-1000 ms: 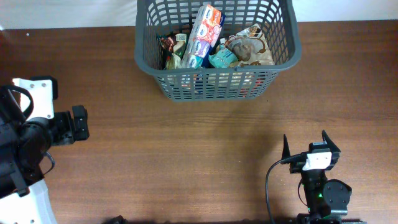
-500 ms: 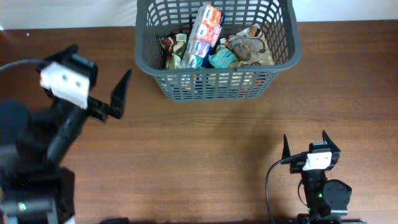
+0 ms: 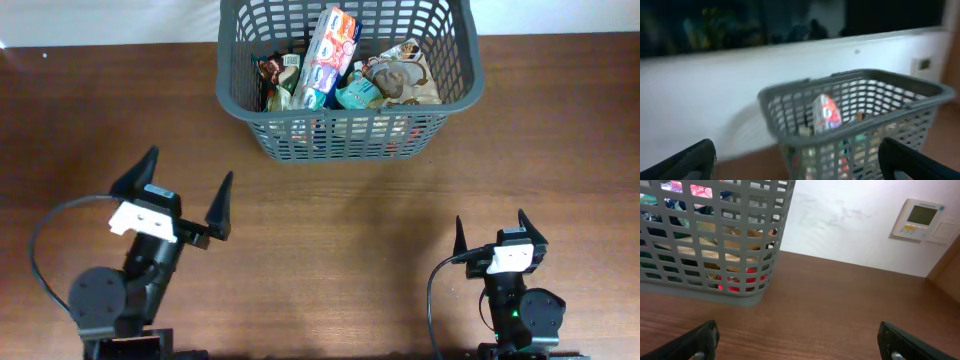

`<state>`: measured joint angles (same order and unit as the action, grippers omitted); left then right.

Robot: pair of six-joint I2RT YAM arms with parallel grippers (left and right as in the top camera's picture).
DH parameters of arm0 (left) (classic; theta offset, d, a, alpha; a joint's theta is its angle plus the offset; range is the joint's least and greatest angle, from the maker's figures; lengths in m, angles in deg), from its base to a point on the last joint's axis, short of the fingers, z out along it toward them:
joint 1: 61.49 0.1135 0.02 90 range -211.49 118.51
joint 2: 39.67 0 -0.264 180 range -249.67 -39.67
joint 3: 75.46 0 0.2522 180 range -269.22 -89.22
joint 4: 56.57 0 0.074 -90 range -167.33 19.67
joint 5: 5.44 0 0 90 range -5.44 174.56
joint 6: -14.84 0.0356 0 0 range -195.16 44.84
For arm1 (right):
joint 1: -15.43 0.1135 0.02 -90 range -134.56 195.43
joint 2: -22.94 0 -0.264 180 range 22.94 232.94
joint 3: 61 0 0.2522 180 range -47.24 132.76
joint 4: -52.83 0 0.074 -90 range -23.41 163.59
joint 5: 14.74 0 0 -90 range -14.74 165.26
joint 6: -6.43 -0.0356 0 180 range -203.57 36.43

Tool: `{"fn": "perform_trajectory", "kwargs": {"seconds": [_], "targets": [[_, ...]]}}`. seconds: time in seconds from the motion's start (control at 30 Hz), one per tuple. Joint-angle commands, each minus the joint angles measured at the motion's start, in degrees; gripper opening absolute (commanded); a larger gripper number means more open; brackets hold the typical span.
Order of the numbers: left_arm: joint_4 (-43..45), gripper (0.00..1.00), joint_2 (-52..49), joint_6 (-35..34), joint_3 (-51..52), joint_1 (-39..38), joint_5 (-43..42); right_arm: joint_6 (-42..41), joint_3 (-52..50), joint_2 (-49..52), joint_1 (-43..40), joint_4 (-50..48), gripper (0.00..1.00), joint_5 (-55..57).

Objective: Pack container

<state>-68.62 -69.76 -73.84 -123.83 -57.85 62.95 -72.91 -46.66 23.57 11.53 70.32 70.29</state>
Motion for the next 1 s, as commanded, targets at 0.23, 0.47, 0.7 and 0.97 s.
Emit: {"fn": "perform_trajectory", "kwargs": {"seconds": [0.23, 0.47, 0.7, 0.97], "targets": [[-3.7, 0.99, 8.8, -17.1, 14.4, -0.1, 23.0, -0.4, -0.3, -0.4, 0.6, 0.4, 0.99, 0.7], [-3.7, 0.99, 18.0, -16.6, 22.7, -0.1, 28.6, -0.4, -0.3, -0.4, 0.6, 0.4, 0.99, 0.7], [-4.6, 0.99, 19.6, -7.3, 24.5, -0.1, 28.5, -0.4, -0.3, -0.4, 0.6, 0.4, 0.99, 0.7], [-5.2, 0.99, 21.6, -5.8, 27.7, -0.1, 28.9, -0.4, -0.3, -0.4, 0.6, 0.4, 0.99, 0.7]]}}
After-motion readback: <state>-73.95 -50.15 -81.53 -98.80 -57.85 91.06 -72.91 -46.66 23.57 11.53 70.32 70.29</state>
